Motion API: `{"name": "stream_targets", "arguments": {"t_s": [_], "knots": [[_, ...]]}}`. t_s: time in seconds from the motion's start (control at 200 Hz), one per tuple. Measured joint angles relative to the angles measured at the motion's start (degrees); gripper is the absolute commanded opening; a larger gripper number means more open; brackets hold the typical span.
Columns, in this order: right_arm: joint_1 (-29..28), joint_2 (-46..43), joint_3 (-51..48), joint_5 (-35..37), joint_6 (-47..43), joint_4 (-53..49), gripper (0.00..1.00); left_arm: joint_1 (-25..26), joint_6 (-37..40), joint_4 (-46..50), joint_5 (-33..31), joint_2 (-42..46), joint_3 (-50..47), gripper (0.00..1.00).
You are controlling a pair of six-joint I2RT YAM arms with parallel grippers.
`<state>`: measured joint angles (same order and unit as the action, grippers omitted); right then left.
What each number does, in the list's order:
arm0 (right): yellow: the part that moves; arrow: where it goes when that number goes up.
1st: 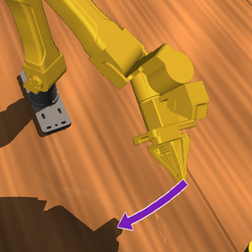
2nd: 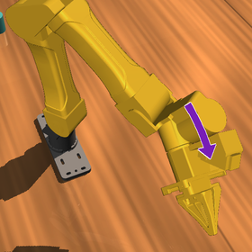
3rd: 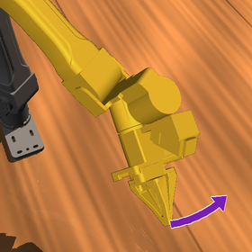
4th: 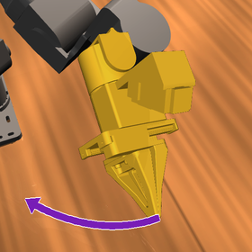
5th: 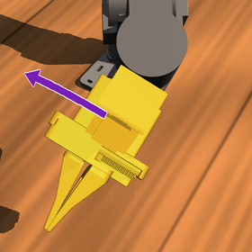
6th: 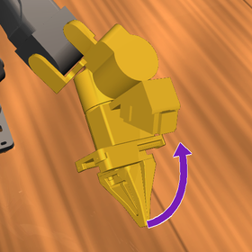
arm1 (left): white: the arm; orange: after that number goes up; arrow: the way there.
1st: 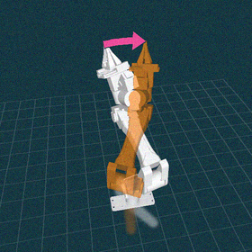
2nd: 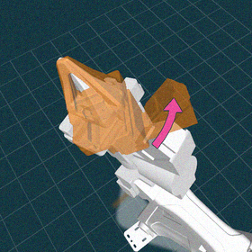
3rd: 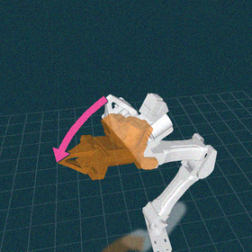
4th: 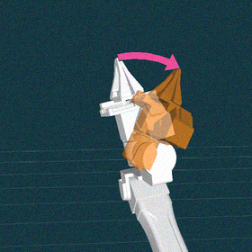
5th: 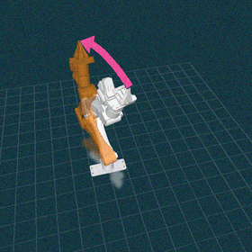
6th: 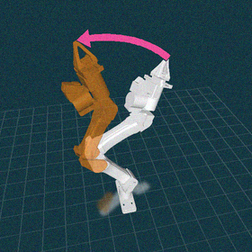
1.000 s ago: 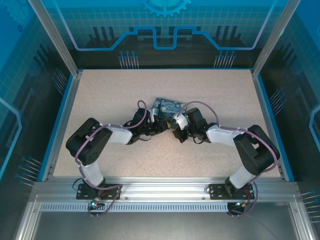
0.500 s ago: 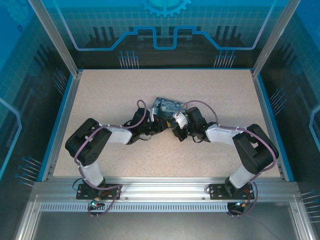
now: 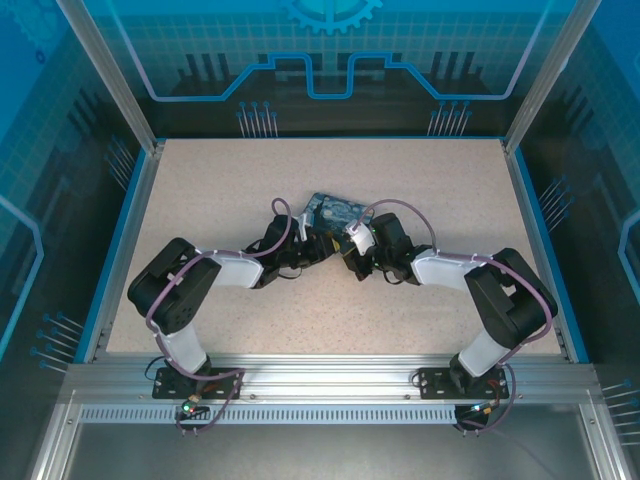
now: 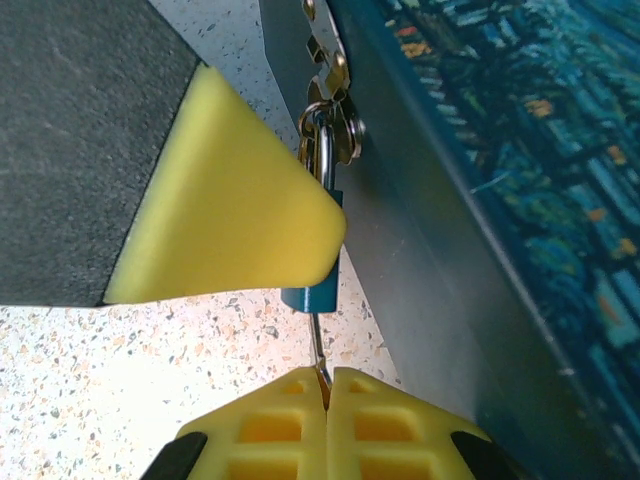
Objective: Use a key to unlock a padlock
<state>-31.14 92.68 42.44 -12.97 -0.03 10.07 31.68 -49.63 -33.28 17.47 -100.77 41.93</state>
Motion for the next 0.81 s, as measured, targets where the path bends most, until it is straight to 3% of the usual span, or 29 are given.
{"name": "stream_targets", "arguments": {"t_s": [0.805], "knots": [[-0.7,-1.7,-1.3,1.9,0.2,4.3,0.01,0.2,-3.0,-1.5,-0.3,0.3,0.0,0.19]]}}
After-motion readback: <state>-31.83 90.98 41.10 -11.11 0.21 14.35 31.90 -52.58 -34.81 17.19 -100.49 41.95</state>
